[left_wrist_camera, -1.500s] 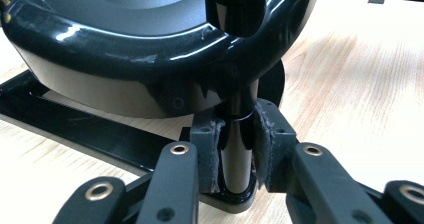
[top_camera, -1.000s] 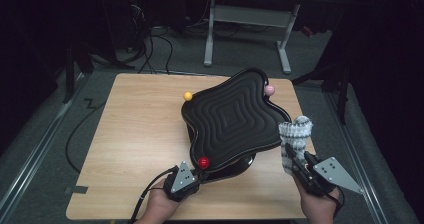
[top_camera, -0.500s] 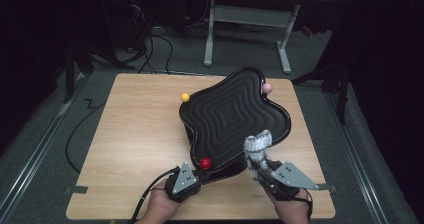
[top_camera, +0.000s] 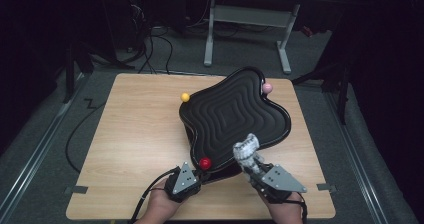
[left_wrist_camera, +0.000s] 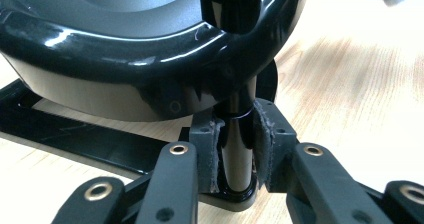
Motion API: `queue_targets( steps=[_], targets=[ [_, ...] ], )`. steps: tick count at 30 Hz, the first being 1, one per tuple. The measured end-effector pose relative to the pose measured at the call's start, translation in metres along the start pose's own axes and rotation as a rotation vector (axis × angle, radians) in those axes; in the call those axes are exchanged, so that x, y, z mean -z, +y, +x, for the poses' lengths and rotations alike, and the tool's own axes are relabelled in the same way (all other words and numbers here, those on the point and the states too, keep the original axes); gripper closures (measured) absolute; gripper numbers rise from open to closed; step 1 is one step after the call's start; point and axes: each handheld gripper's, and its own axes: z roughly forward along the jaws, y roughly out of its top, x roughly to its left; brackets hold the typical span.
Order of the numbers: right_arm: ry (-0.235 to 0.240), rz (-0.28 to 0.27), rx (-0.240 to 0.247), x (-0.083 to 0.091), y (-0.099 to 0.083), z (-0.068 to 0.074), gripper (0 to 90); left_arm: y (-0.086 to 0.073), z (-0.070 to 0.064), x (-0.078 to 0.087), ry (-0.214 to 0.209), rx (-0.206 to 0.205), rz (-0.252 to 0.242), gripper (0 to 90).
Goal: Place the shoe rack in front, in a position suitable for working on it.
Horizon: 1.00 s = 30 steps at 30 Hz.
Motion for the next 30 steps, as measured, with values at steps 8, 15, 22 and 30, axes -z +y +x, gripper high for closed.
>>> queue_targets(
  steps=[8, 15, 22, 30],
  targets=[
    [-0.140, -0.067, -0.065, 0.031, 0.001, -0.040, 73.3, 0.000, 0.000, 0.000, 0.000, -0.001, 0.002, 73.0],
    [-0.258, -0.089, -0.197, 0.047, -0.006, -0.069, 73.5, 0.000, 0.000, 0.000, 0.000, -0.004, 0.003, 72.9],
    [-0.256, -0.064, -0.189, 0.041, -0.010, -0.066, 75.7, 0.000, 0.000, 0.000, -0.001, -0.002, 0.003, 72.9],
    [-0.200, -0.047, -0.146, 0.028, -0.009, -0.048, 75.8, 0.000, 0.000, 0.000, -0.002, -0.003, 0.003, 72.9]
  ],
)
